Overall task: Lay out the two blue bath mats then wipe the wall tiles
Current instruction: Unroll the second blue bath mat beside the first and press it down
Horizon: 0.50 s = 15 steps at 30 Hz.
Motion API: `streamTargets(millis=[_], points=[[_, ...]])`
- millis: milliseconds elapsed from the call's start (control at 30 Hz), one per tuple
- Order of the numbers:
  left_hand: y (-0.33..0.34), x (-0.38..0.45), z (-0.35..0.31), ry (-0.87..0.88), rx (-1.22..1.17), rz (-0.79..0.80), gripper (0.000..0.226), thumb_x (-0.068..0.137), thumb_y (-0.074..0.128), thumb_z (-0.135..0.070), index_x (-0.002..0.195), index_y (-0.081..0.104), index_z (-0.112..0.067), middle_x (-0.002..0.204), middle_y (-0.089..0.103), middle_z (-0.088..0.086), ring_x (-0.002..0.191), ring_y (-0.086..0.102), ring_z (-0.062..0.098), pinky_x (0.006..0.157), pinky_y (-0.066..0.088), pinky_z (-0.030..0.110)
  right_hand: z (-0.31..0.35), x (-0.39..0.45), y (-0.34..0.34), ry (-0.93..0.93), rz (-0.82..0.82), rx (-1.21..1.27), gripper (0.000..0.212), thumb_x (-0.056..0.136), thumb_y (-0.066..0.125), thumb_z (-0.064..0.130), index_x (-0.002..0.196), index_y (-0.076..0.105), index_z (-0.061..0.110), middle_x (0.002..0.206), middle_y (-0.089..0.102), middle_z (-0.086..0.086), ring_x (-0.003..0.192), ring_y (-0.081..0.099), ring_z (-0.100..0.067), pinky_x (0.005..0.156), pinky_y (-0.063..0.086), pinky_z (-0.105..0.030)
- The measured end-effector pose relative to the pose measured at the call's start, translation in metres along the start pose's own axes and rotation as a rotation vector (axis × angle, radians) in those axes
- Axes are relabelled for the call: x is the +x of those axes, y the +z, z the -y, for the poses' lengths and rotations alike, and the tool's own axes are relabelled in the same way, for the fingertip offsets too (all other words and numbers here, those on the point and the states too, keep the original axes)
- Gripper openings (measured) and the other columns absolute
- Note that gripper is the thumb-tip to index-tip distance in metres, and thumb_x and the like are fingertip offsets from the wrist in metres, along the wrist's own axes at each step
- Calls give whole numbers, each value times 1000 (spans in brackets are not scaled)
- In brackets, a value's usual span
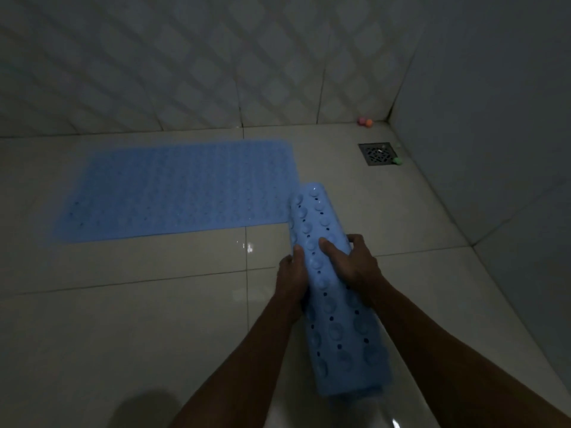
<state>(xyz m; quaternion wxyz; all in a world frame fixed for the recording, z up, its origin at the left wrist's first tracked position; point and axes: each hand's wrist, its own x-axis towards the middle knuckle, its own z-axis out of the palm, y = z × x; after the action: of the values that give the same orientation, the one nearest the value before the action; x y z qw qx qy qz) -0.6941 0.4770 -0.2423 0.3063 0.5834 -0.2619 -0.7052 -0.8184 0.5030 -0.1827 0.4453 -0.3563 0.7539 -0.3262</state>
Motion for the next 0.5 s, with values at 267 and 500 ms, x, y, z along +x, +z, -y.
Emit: streamTargets(millis=[267,500], points=[[13,-5,11,-83,10,-72,105,69,58,-85,140,55,-8,129,65,14,109,67,33,92,57,51,-13,-2,6,-38,25,-232,68,85,56,71,137,40,30,131,58,-10,118,59,-33,101,47,-44],[-39,-16,3,2,121,-195,90,86,52,-75,138,56,-2,128,65,19,104,69,33,92,58,50,-15,-9,45,-104,29,-296,54,98,46,55,144,44,26,135,52,-17,126,51,-39,105,40,-44]])
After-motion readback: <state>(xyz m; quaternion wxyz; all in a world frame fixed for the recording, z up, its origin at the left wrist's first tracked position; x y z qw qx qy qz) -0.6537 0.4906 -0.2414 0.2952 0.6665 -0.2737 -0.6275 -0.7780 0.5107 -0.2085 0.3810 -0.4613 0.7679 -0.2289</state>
